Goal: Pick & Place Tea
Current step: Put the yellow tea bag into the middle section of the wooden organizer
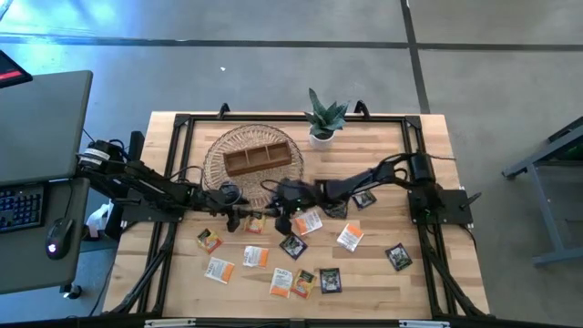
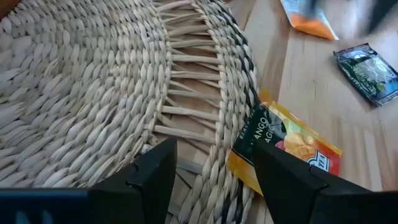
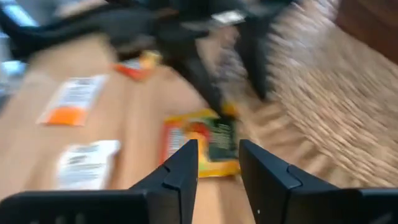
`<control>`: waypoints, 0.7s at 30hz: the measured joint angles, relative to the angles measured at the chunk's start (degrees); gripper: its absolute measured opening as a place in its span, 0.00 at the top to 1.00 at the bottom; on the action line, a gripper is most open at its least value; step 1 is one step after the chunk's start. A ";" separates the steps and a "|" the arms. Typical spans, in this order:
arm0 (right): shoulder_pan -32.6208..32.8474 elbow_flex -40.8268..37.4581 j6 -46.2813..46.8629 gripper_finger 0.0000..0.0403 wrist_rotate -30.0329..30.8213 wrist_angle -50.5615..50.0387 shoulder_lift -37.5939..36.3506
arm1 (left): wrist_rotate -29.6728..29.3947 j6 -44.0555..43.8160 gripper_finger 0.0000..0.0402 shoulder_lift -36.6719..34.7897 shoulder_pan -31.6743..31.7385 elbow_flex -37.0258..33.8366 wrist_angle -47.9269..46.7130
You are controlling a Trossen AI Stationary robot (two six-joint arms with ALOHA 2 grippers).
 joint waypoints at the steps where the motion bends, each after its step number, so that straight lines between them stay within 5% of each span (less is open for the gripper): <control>1: 0.00 0.95 0.35 0.72 1.35 -1.47 0.87 | 0.21 0.02 0.48 0.00 0.00 0.00 0.02; 11: 0.01 6.88 4.01 0.76 -2.73 -1.54 9.31 | 0.35 -1.29 0.48 -0.02 0.00 0.04 -0.42; 21: 0.07 7.06 3.59 0.79 -1.69 -1.62 9.58 | 0.60 -1.25 0.48 -0.07 0.00 0.11 -1.67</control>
